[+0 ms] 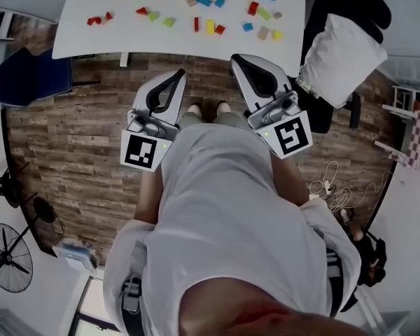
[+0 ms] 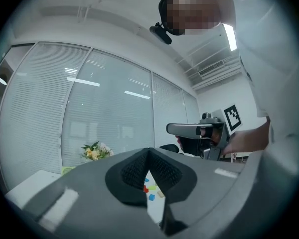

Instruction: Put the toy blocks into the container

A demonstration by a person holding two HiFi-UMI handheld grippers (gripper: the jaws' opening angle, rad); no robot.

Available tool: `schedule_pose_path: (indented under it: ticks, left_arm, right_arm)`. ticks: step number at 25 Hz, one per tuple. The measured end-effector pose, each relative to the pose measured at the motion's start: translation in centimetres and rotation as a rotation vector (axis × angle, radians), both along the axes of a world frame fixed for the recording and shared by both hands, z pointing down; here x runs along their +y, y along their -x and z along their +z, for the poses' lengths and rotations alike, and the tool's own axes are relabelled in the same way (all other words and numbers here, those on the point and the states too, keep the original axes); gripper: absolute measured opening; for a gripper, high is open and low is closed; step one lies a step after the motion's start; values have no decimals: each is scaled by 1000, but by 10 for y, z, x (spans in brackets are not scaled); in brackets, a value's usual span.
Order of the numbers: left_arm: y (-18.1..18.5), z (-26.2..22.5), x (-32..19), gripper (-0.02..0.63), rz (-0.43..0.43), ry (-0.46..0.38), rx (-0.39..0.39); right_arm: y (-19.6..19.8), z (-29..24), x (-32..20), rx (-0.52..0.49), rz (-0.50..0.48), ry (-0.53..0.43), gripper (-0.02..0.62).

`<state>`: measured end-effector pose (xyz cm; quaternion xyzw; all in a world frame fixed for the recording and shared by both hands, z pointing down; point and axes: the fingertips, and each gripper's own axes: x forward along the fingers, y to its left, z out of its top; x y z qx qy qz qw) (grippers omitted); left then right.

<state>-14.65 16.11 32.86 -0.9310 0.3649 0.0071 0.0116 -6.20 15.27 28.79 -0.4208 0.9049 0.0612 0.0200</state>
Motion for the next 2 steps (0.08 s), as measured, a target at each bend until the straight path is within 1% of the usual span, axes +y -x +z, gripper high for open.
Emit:
schedule_pose_path:
  ticks: [2]
  left_arm:
    - [-10, -3, 1, -2, 8, -3, -3]
  right_arm:
    - [-6, -5, -1, 4, -8, -9, 0]
